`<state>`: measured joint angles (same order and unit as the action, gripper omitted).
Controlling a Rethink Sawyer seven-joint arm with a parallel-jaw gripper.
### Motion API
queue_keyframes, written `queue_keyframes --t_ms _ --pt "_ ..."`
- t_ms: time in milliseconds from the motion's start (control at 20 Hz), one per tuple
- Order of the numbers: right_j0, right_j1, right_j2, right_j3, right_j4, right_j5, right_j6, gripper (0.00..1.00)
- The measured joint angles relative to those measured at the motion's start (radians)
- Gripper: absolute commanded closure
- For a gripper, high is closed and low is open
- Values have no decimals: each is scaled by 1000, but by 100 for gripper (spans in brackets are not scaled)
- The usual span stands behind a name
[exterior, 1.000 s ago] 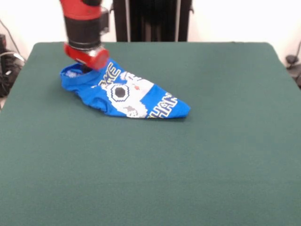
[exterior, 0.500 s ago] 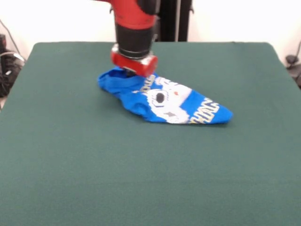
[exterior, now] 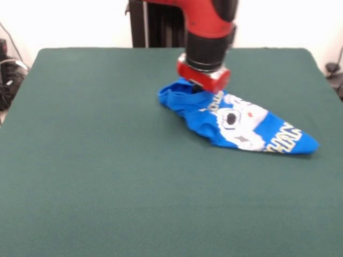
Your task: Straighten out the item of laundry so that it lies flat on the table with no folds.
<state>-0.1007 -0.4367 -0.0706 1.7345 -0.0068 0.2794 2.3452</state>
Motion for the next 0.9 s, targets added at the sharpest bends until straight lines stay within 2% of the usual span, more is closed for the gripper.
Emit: queue_keyframes --t_ms 200,300,500,700,900 --pt "41 -4 -6 1 37 0 20 100" --pt "31 -7 -6 3 29 0 20 100" --pt "-49 -10 -7 7 -25 -1 20 100" --pt "-213 -12 -8 11 -145 -18 20 100" --pt "-324 -15 -5 12 -252 -30 20 100"
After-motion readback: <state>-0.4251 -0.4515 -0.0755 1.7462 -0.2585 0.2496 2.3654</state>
